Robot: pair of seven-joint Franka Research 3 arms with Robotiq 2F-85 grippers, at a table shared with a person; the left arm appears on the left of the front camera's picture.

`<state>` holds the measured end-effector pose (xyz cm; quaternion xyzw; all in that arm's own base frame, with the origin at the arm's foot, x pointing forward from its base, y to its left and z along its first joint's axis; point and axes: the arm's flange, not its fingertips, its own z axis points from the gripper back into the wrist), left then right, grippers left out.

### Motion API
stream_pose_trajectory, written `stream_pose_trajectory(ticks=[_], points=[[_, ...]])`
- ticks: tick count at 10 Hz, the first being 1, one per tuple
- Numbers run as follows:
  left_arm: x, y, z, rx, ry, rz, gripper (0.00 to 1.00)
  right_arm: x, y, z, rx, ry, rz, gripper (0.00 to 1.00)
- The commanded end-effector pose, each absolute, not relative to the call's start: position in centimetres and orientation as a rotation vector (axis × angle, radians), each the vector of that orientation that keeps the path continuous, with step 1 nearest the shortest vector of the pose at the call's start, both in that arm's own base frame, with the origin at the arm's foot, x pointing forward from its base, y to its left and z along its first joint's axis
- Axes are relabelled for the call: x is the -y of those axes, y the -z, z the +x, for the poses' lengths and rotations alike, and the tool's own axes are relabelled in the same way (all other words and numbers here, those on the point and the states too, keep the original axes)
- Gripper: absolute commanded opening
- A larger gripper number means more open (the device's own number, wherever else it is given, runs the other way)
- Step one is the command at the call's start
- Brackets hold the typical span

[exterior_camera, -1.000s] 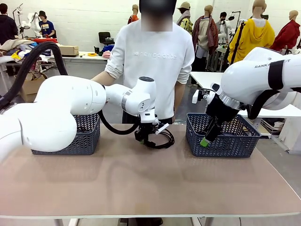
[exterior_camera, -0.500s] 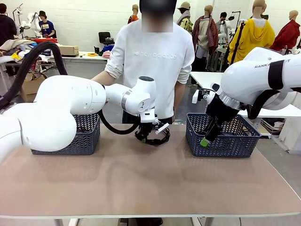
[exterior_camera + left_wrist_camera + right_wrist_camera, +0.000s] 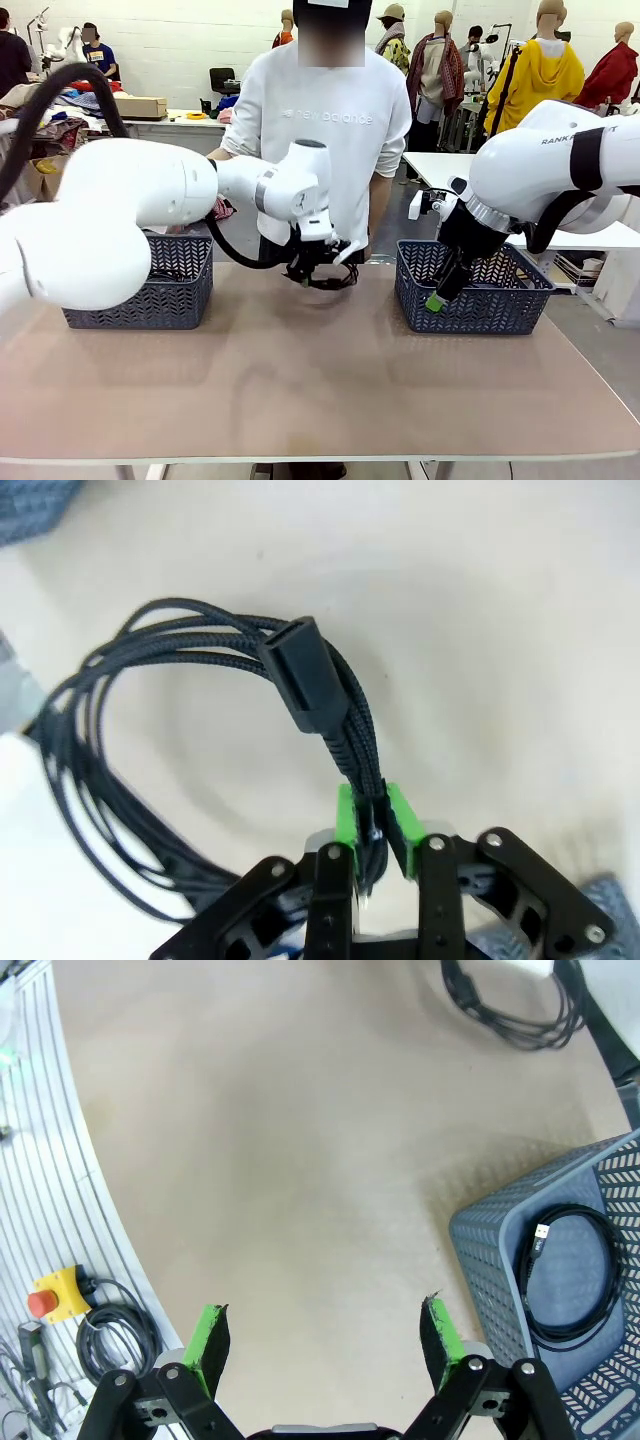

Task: Organize the cables according to human instructions.
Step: Pick up a bundle of cables and place it in the basket indicated by the human.

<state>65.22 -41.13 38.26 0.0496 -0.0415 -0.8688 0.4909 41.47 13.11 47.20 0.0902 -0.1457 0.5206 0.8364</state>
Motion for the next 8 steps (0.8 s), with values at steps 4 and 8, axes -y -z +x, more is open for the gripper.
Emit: stream_pose_trajectory(ticks=[4,8], points=[[32.3,-48.7,59.7,0.185,1.783,0.042,0.00,-13.1,-47.4,41.7,0.297,-1.105,0.179,1.00],[21.8,-52.8,56.8,0.236,1.695,0.083,0.00,-13.1,-47.4,41.7,0.297,-1.105,0.179,1.00]])
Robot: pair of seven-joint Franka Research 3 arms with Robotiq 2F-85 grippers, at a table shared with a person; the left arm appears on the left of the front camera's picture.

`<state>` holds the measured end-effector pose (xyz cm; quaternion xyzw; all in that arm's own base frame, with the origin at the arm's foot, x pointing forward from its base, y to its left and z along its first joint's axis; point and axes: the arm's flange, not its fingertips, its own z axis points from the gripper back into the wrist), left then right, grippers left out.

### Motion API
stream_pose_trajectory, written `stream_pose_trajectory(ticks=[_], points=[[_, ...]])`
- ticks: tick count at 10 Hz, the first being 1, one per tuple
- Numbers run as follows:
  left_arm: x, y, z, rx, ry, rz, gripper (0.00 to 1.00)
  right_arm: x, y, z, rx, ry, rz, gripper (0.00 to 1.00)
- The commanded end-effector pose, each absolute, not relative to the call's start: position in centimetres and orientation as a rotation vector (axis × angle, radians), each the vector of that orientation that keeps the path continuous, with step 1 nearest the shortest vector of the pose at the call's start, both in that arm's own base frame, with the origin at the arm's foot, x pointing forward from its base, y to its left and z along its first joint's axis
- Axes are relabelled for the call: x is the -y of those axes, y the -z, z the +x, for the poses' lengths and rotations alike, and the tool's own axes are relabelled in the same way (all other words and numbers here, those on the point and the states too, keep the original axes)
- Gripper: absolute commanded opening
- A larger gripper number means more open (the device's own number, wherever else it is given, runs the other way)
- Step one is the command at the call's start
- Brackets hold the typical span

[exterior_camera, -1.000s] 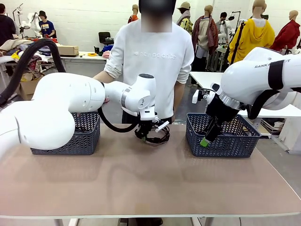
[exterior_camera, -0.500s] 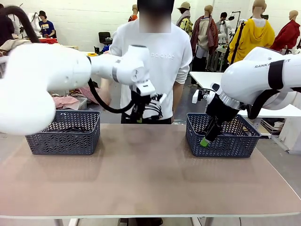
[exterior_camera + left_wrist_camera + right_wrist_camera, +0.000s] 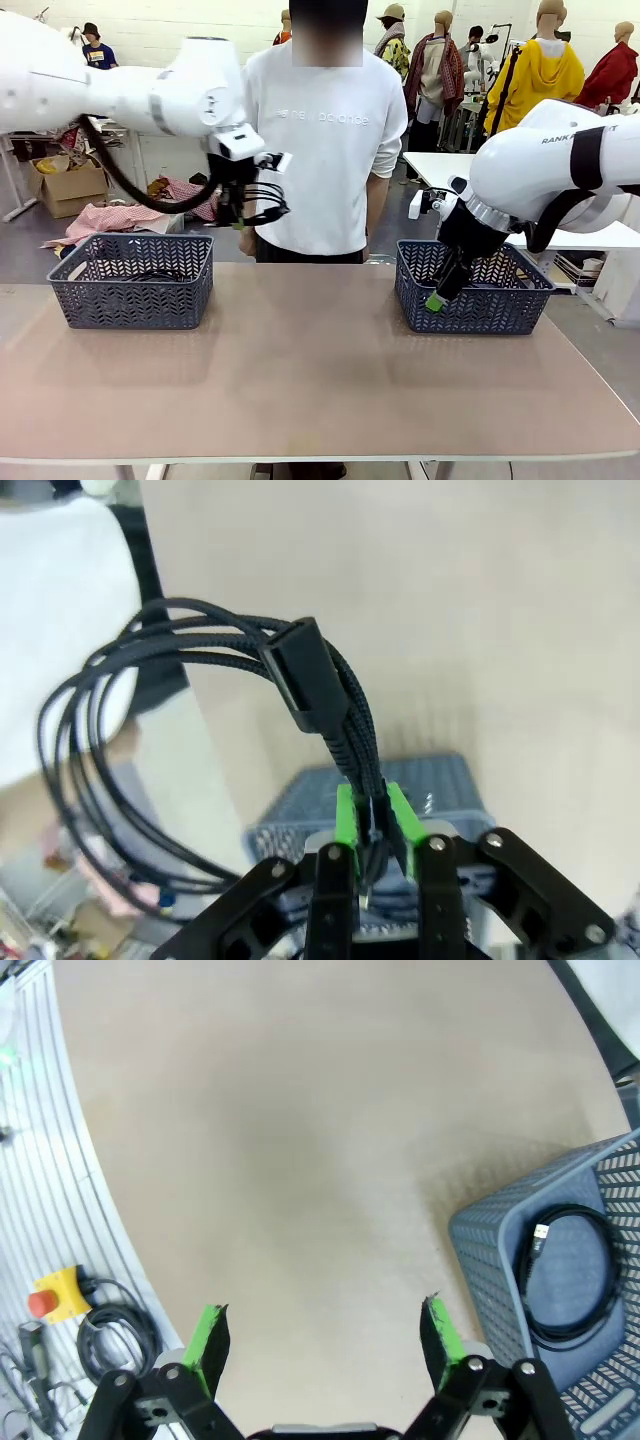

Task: Organize the cables according to human instructions.
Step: Pick up a bundle of cables and place it in the basket indicated by the human.

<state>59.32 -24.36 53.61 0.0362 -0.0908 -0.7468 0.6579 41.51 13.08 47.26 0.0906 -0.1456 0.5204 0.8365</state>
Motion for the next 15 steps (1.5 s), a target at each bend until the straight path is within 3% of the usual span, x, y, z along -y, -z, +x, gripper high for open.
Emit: stream_pose_trajectory(ticks=[1,6,7,11,12,15], points=[[19.8,-52.9,56.5,0.224,1.670,0.084,0.00,-13.1,-47.4,41.7,0.297,-1.105,0.179,1.00],[16.2,-52.1,57.3,0.239,1.585,0.035,0.00,-13.1,-47.4,41.7,0.297,-1.105,0.179,1.00],[16.0,-52.5,57.6,0.174,1.625,0.095,0.00,-13.1,-47.4,41.7,0.297,-1.105,0.179,1.00],[16.0,-52.5,57.6,0.174,1.625,0.095,0.00,-13.1,-47.4,41.7,0.297,-1.105,0.179,1.00],[16.3,-52.3,57.6,0.184,1.620,0.076,0.15,-13.1,-47.4,41.7,0.297,-1.105,0.179,1.00],[11.9,-51.0,56.6,0.179,1.558,0.091,0.15,-13.1,-47.4,41.7,0.297,-1.105,0.179,1.00]])
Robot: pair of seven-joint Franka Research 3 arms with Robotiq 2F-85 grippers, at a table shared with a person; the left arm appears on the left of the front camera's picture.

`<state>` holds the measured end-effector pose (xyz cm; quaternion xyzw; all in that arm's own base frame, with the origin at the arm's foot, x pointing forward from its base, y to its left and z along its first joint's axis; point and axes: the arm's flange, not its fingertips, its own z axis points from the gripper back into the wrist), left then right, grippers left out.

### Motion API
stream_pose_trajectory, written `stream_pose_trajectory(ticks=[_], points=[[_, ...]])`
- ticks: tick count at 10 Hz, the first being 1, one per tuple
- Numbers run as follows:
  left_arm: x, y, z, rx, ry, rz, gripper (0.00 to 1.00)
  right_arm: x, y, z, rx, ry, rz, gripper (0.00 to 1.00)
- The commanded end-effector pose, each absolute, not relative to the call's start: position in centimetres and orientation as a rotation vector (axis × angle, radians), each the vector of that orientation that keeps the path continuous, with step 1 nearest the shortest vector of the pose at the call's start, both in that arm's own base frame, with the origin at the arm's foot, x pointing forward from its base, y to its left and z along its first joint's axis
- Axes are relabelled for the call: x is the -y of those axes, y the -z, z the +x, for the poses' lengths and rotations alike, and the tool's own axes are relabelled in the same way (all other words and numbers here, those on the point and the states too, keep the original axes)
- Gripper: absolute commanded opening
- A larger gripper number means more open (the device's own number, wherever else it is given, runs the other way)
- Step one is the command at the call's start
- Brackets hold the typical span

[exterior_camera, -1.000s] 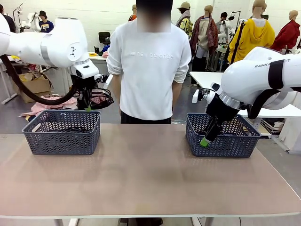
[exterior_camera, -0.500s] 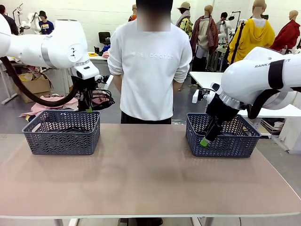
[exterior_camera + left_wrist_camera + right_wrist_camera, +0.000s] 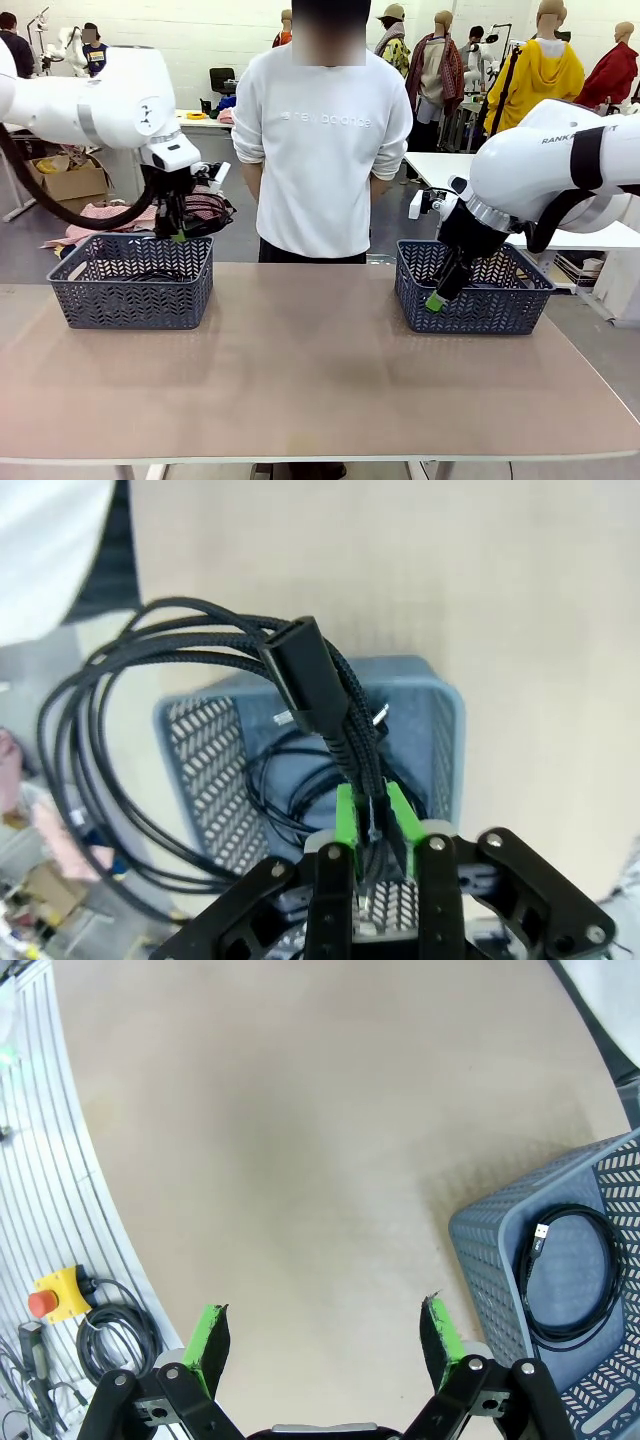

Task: Organize the cables according to human instructions.
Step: Pick up a bundle of cables and place it in the basket indicated by the human.

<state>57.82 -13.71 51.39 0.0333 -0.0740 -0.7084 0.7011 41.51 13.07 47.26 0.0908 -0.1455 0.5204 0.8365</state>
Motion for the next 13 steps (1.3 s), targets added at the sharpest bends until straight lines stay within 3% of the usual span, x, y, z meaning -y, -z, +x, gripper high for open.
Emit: stream_pose_trajectory(ticks=[1,12,13], points=[[10.7,-50.6,56.4,0.178,1.547,0.093,0.15,-13.1,-47.4,41.7,0.297,-1.105,0.179,1.00],[5.5,-44.6,57.4,0.218,1.464,0.117,0.15,-13.1,-47.4,41.7,0.297,-1.105,0.179,1.00],[5.5,-44.5,57.5,0.215,1.471,0.100,0.30,-13.1,-47.4,41.7,0.297,-1.105,0.179,1.00]])
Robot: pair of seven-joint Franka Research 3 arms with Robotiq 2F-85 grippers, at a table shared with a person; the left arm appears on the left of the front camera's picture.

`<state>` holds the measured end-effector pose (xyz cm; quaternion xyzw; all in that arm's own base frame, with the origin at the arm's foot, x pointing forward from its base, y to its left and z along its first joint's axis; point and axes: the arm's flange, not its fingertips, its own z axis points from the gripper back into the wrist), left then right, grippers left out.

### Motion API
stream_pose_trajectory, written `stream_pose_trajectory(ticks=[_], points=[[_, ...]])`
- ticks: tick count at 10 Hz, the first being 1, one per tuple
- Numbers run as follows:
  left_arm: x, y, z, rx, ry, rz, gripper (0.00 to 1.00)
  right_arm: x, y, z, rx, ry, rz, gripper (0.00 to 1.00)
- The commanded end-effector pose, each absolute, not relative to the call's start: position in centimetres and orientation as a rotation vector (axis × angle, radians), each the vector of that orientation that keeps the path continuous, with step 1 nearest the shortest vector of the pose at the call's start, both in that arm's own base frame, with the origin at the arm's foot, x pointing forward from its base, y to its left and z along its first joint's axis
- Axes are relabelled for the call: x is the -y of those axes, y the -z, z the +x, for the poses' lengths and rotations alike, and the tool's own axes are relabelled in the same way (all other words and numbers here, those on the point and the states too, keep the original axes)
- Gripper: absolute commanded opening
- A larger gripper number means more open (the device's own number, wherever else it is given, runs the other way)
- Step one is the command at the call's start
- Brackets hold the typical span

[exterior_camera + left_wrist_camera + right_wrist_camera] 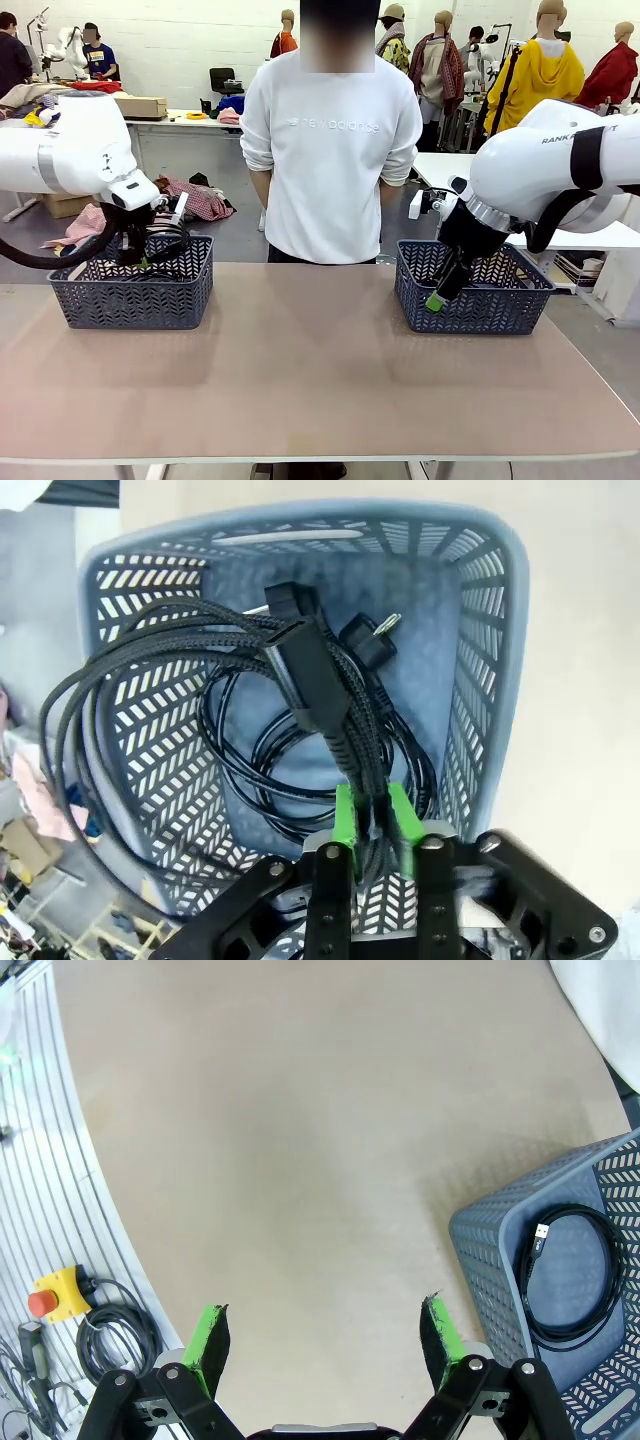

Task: Organize the cables according to human instructions.
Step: Pick up a bundle of cables and place it in the basket indicated by the human.

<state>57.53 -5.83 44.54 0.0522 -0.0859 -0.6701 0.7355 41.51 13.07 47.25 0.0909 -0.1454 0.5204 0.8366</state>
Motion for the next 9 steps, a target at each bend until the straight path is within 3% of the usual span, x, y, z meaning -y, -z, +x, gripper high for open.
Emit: stream_pose_trajectory(ticks=[1,2,3,4,5,6,8,9], points=[[5.44,-44.43,57.39,0.210,1.472,0.095,0.34,-13.06,-47.44,41.69,0.297,-1.105,0.179,1.00],[5.29,-44.42,57.45,0.207,1.467,0.090,0.49,-13.06,-47.44,41.69,0.297,-1.105,0.179,1.00],[5.24,-44.46,57.51,0.204,1.462,0.085,0.53,-13.06,-47.44,41.69,0.297,-1.105,0.179,1.00],[5.23,-44.46,57.54,0.196,1.459,0.076,0.69,-13.06,-47.44,41.69,0.297,-1.105,0.179,1.00],[5.16,-44.46,57.53,0.187,1.463,0.059,0.73,-13.06,-47.44,41.69,0.297,-1.105,0.179,1.00],[5.14,-44.62,57.48,0.180,1.461,0.049,0.88,-13.06,-47.44,41.69,0.297,-1.105,0.179,1.00],[5.22,-45.09,57.53,0.172,1.470,0.018,1.00,-13.06,-47.44,41.69,0.297,-1.105,0.179,1.00],[5.14,-45.21,57.50,0.173,1.470,0.013,1.00,-13.06,-47.44,41.69,0.297,-1.105,0.179,1.00]])
